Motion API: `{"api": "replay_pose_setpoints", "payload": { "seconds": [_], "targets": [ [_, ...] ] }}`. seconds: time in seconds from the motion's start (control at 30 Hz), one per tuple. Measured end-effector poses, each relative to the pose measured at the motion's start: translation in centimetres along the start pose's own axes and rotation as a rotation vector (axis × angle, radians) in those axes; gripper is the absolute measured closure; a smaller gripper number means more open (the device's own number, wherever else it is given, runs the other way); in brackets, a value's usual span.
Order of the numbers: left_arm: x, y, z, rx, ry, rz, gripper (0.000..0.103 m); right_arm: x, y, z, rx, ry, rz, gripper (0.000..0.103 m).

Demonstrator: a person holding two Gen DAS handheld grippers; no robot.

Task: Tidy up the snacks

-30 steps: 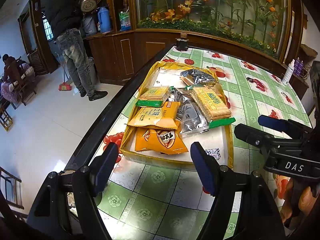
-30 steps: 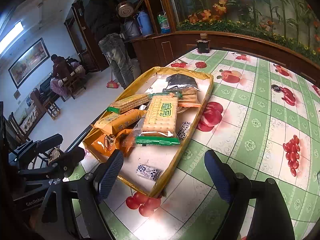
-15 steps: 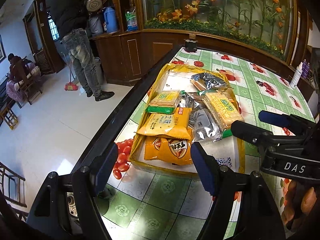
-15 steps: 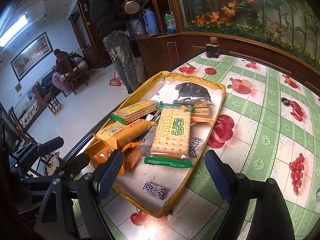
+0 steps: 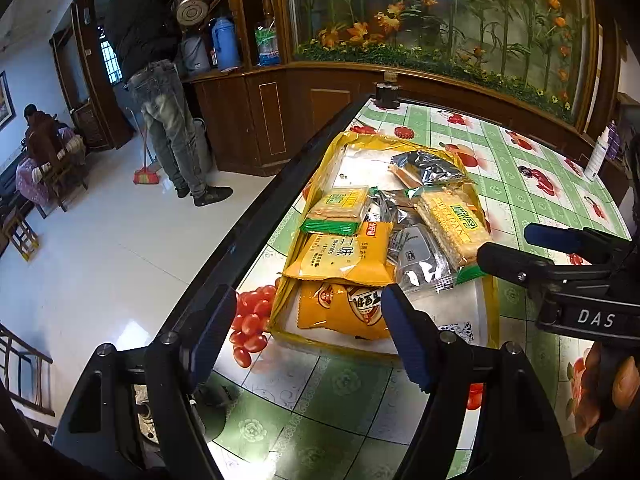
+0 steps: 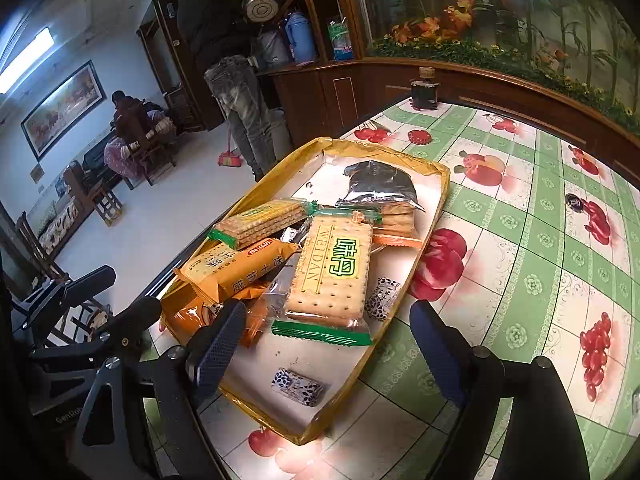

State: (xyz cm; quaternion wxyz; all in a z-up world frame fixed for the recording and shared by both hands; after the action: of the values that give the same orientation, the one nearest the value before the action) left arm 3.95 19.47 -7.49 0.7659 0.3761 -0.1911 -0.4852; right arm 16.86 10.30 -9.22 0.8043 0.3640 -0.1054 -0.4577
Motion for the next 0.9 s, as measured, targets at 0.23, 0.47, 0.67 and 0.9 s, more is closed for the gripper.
{"api": "replay_pose_setpoints", "payload": {
  "seconds": [0.23, 0.47, 0.67, 0.9],
  "targets": [
    [-0.5, 0.3, 1.2, 0.043, 0.02, 0.017, 0.028, 0.0, 0.1, 1.1, 0.03, 0.015, 0.068, 0.018],
    [-0.2, 0.6, 2.8, 0.1, 0.028, 0.006, 0.028, -0.8, -0.4, 2.9, 0.077, 0.055, 0.172, 0.018],
    [0.0, 0.7, 4.0, 0.122, 0.031, 0.0, 0.028, -0.9, -1.2, 3.1, 0.063, 0.059, 0.207, 0.018],
    [0.0, 0.6, 4.9, 0.128, 0.011, 0.004, 0.028, -1.6, -1.4, 3.7, 0.068, 0.068, 0.231, 0.018]
  ]
}}
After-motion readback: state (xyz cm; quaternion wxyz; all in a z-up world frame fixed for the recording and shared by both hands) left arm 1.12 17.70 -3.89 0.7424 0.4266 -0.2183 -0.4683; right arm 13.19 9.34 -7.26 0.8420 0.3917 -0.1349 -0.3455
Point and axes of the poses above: each gripper's, at about its wrist camera, not at the fingertips, and z roughly against the way its jaws point, x to its right, y to its top, the point moved 6 cm from there along -z, roughly the way its jaws point, and after that the axes turned 5 degrees about x, right-handed, at the moved point
